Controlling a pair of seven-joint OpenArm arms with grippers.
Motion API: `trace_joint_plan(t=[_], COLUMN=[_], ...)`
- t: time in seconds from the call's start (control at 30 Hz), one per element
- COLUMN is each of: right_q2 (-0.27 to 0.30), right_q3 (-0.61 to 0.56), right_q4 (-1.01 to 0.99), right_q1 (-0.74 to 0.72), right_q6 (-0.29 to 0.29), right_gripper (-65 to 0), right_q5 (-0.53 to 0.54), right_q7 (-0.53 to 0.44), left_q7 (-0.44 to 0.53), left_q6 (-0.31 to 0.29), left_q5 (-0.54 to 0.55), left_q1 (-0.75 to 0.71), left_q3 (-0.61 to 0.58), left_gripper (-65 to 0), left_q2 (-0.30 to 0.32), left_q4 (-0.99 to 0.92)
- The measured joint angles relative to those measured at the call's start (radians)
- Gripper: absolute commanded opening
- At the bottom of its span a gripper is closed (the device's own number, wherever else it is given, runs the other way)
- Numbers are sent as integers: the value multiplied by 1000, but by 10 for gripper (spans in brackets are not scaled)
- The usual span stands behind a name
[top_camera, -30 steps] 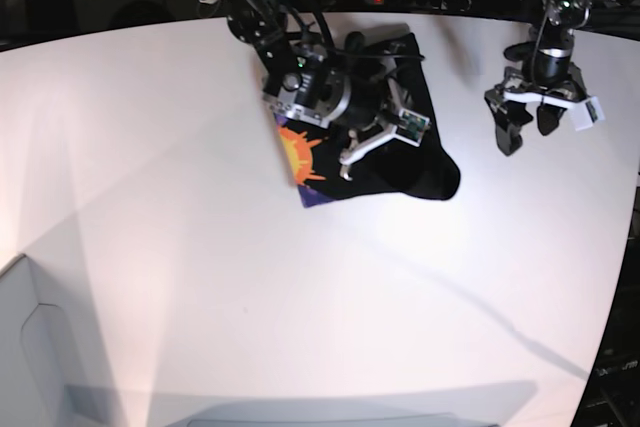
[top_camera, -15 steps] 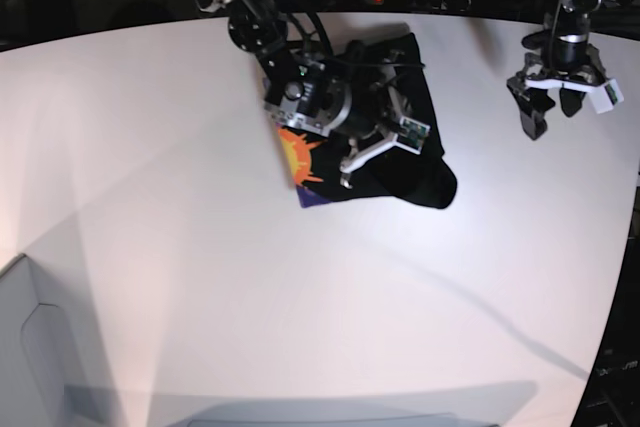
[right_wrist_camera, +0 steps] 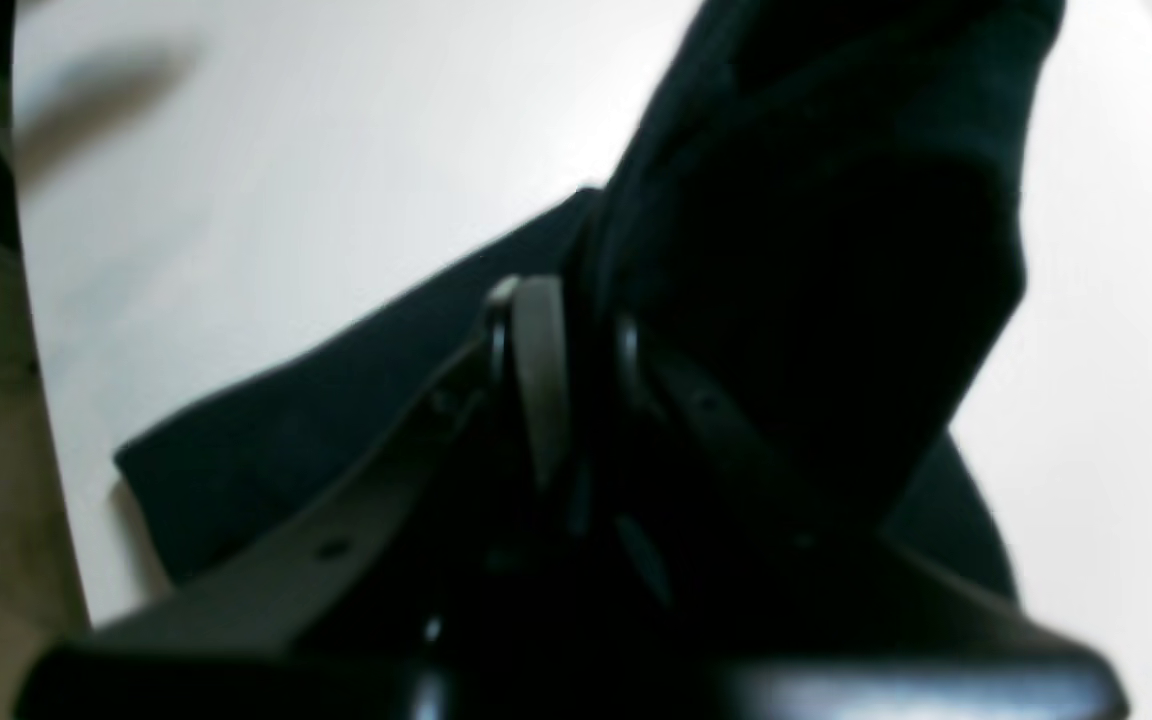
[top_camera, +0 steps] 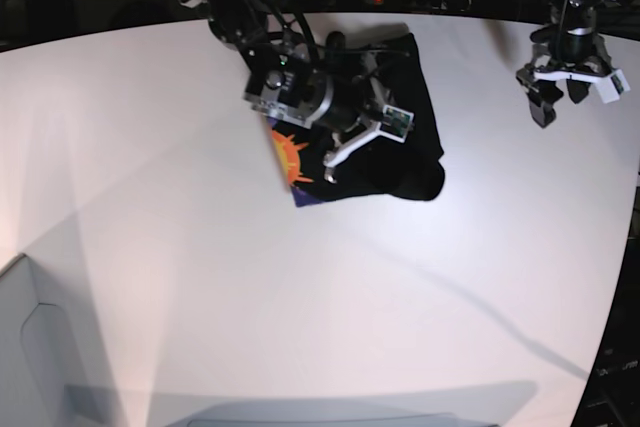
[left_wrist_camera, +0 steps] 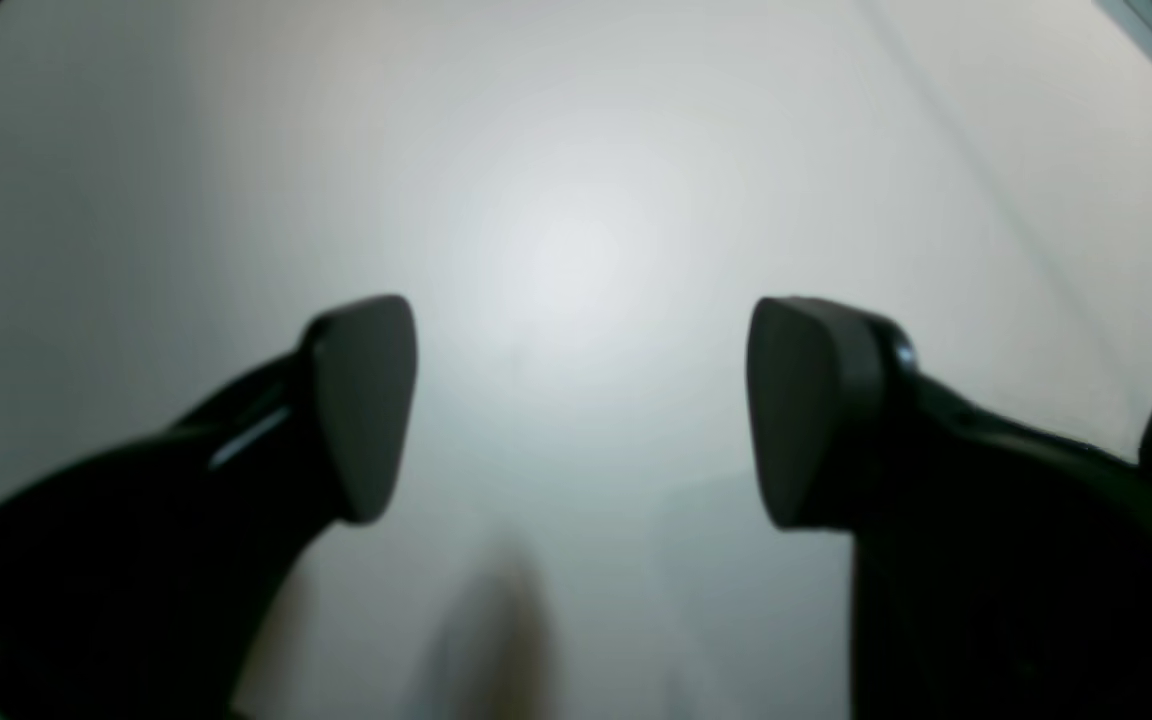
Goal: Fold the T-shirt properly
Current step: 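Drag the shirt edge with the right gripper to spread the bundle flat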
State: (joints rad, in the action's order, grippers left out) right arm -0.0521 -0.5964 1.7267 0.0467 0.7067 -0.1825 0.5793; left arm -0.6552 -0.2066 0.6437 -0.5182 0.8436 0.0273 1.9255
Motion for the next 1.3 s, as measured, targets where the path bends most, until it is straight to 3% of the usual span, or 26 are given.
trace_joint_plan(t=[0.27, 0.37, 0.53, 0.63, 0.77, 0.97, 1.1, 1.3], right_q2=[19, 19, 19, 20, 25, 38, 43, 129], right_q3=[-8, -8, -7, 0, 74, 227, 223, 102], right_q4=[-66, -66, -8, 131, 255, 214, 148, 150], right_q1=[-2, -2, 22, 61, 82, 85, 121, 175], right_q6=[0, 0, 0, 0, 0, 0, 0, 0], right_gripper=[-650, -569, -375, -327, -325, -325, -325, -325], right_q5=[3, 3, -10, -1, 14, 0, 2, 5], right_q7=[0, 0, 11, 7, -14, 2, -5, -5], left_q7=[1, 0, 1, 1, 0, 1, 1, 2], left_q6=[0, 0, 0, 0, 0, 0, 0, 0], left_q5=[1, 1, 0, -2, 2, -3, -3, 9], left_q1=[0, 0, 0, 0, 0, 0, 0, 0], left_q3=[0, 0, 0, 0, 0, 1, 1, 16], left_gripper=[-155, -155, -155, -155, -155, -155, -155, -155], left_q2=[0, 0, 0, 3, 21, 23, 22, 36], left_q4=[-2, -2, -2, -2, -2, -2, -2, -2])
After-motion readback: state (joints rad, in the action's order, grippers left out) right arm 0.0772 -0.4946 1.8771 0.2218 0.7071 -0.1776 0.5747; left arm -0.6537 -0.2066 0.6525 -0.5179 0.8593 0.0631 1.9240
